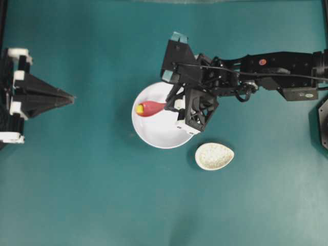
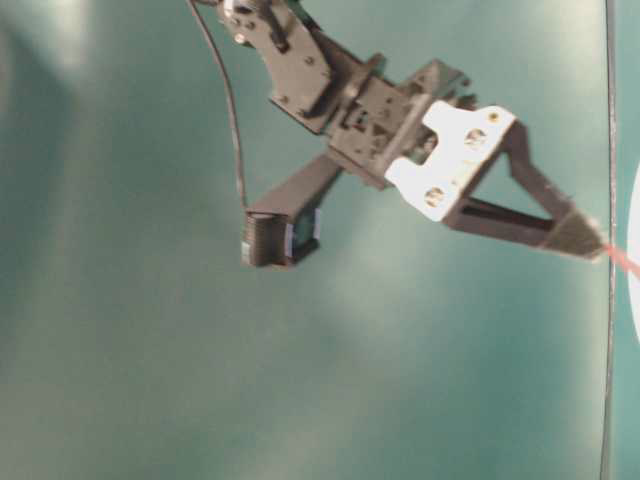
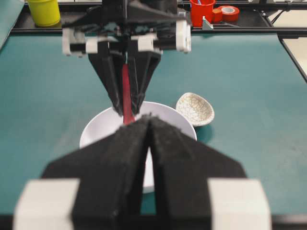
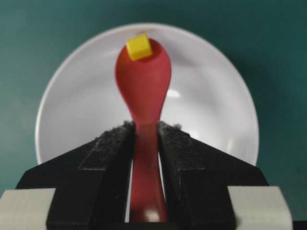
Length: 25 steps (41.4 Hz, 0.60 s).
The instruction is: Scoop the yellow hexagonal prism block from the bowl with a spoon using the right arm.
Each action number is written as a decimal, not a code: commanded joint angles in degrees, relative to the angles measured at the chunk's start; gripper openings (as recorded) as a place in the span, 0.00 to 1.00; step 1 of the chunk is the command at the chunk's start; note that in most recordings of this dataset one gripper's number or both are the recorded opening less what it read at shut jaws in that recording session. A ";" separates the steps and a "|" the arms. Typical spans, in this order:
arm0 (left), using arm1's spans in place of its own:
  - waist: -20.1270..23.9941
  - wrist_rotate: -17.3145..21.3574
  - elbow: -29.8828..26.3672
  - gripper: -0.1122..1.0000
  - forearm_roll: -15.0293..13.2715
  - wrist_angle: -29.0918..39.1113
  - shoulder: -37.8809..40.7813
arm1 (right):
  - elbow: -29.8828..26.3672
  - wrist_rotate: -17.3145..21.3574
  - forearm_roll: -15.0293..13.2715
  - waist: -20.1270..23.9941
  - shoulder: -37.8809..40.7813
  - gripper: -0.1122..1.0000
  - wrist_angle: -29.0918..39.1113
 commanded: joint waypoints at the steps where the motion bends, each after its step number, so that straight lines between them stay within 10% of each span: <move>1: 0.09 0.09 -1.05 0.10 0.18 -0.09 0.35 | 0.00 -0.09 0.18 0.09 -2.37 0.31 -1.05; 14: 0.18 0.09 -1.05 0.10 0.18 0.00 0.35 | 3.08 -0.35 -0.35 0.09 -6.86 0.31 -7.65; 25: 0.18 0.09 -1.05 0.10 0.18 0.18 0.35 | 12.04 -0.35 -1.41 0.09 -16.17 0.31 -26.37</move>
